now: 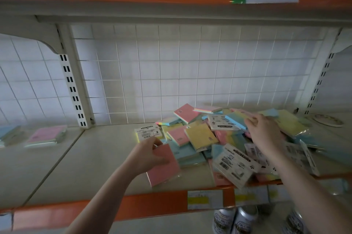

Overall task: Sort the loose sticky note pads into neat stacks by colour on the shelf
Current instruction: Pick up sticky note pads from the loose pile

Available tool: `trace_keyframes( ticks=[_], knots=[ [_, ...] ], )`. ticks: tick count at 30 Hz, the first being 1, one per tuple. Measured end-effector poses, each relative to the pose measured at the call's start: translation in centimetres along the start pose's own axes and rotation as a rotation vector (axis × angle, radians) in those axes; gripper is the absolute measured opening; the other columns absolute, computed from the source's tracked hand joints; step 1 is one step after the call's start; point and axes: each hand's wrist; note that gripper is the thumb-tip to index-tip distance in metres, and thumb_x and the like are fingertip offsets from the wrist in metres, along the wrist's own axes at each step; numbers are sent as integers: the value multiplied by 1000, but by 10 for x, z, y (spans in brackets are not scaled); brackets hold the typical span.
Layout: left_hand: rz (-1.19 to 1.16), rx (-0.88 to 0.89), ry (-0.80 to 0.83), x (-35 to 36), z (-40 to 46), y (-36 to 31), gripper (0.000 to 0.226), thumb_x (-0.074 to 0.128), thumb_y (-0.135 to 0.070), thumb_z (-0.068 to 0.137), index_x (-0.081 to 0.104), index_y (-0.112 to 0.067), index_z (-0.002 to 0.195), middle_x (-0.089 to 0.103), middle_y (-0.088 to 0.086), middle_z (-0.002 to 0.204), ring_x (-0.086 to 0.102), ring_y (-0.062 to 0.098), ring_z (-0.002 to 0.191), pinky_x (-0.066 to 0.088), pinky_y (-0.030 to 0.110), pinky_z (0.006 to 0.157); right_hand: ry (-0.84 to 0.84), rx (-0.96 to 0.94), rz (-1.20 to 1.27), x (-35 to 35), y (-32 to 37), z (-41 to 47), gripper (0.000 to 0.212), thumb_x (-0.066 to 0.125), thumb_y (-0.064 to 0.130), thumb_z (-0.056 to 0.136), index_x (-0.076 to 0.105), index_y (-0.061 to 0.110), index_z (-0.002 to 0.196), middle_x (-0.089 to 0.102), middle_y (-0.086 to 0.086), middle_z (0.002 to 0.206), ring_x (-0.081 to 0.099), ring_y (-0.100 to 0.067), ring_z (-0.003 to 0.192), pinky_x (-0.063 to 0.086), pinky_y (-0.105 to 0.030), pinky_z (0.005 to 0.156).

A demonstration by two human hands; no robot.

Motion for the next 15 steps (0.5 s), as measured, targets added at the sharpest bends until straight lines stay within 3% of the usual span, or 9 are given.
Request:
trace_keyframes(
  ticks=[2, 5, 7, 9, 12, 15],
  knots=[
    [-78, -32, -24, 1, -1, 1, 49, 72, -33, 51, 56, -24, 96, 64, 2, 89, 64, 18, 78, 53, 31, 66, 63, -11, -1, 3, -6, 8, 63, 38, 60, 78, 54, 17, 120, 57, -8, 100, 63, -28, 82, 56, -38, 61],
    [-125, -50, -58, 3, -1, 1, 53, 66, -36, 47, 58, -24, 99, 64, -4, 82, 62, 13, 71, 49, 24, 61, 135, -11, 30, 5, -12, 19, 69, 45, 69, 67, 53, 26, 121, 55, -7, 110, 65, -28, 84, 58, -40, 65],
    [-158, -65, -74, 5, -1, 2, 60, 67, -42, 42, 59, -24, 99, 66, -2, 83, 64, 15, 72, 52, 27, 64, 176, 29, 5, -5, 0, 20, 72, 56, 64, 73, 48, 20, 130, 55, -9, 117, 64, -29, 91, 57, -41, 73],
    [-188, -78, -88, 6, 0, 4, 66, 68, -45, 39, 60, -24, 101, 67, 2, 85, 66, 19, 75, 53, 31, 68, 249, 86, 45, -16, 10, 21, 72, 68, 45, 80, 40, 11, 137, 54, -8, 119, 65, -29, 92, 56, -43, 78],
    [-207, -86, -126, 8, -1, 4, 52, 75, -34, 50, 59, -26, 99, 67, 4, 89, 66, 22, 79, 54, 34, 71, 341, 173, 249, -23, 10, 26, 67, 80, 22, 73, 48, 8, 130, 55, -7, 112, 68, -24, 72, 59, -40, 65],
    [-216, -87, -167, 9, -1, 6, 41, 83, -21, 61, 54, -35, 87, 65, 2, 87, 64, 20, 77, 53, 34, 71, 253, 52, 179, -22, 6, 28, 43, 86, 20, 61, 62, 10, 95, 63, -12, 105, 62, -21, 76, 48, -28, 50]
  ],
)
Point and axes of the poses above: each hand's wrist, its own z-axis towards the middle knuckle, its own x-axis out of the palm, y = z × x
